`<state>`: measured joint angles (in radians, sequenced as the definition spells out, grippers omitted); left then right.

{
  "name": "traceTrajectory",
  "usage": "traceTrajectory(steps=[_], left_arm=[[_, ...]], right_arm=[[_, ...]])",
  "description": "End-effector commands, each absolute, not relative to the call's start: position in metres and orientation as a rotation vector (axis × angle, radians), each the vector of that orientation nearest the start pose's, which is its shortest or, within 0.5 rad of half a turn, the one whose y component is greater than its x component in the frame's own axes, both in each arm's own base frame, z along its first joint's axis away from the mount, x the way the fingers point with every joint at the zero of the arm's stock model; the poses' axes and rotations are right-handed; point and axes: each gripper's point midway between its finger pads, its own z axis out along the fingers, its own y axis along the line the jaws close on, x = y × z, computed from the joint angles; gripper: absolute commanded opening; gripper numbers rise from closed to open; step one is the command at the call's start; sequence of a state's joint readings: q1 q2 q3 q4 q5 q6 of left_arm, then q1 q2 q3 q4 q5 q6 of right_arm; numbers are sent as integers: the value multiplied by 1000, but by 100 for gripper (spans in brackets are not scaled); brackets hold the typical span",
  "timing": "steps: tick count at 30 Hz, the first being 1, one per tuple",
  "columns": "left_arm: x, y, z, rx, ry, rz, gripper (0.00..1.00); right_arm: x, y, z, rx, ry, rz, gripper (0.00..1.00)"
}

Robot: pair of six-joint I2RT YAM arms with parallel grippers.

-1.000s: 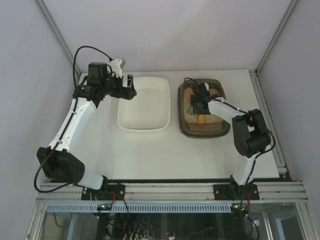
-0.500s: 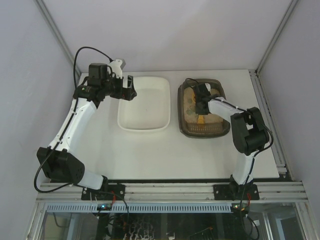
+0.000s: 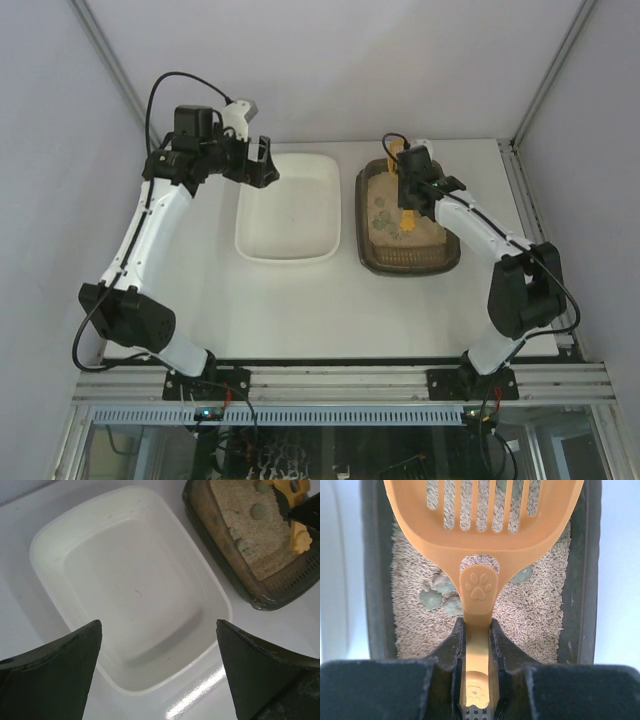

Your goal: Clean the litter box

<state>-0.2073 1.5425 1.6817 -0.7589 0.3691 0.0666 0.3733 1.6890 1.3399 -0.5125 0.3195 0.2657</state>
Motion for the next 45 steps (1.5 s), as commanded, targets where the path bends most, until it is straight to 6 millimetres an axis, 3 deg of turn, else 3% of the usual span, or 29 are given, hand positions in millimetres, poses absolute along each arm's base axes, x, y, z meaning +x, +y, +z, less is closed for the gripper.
traceTrajectory(steps=[1,5,9,16,23,32,41,45], left_arm=[[386,-170,323,660,2060,-638,100],[391,-194,326,657,2053,-830,100],[400,-220,323,643,2091,-1034,100],[391,-253,301,901,2129,-979,100],[398,-256,280,919,2169,-934,100],[394,-265,291,922,2129,-994,100],[380,-277,282,933,2158,-1121,100],[372,-282,272,927,2205,-1194,88]], right_arm=[[415,125,178,-36,2304,5,0],[404,138,193,-82,2301,79,0],[373,163,198,-193,2332,145,0],[324,205,213,-371,2291,299,0],[300,221,215,-461,2291,358,0],[278,248,203,-599,2308,379,0],[270,260,205,-623,2289,397,0],[270,261,210,-621,2276,389,0]])
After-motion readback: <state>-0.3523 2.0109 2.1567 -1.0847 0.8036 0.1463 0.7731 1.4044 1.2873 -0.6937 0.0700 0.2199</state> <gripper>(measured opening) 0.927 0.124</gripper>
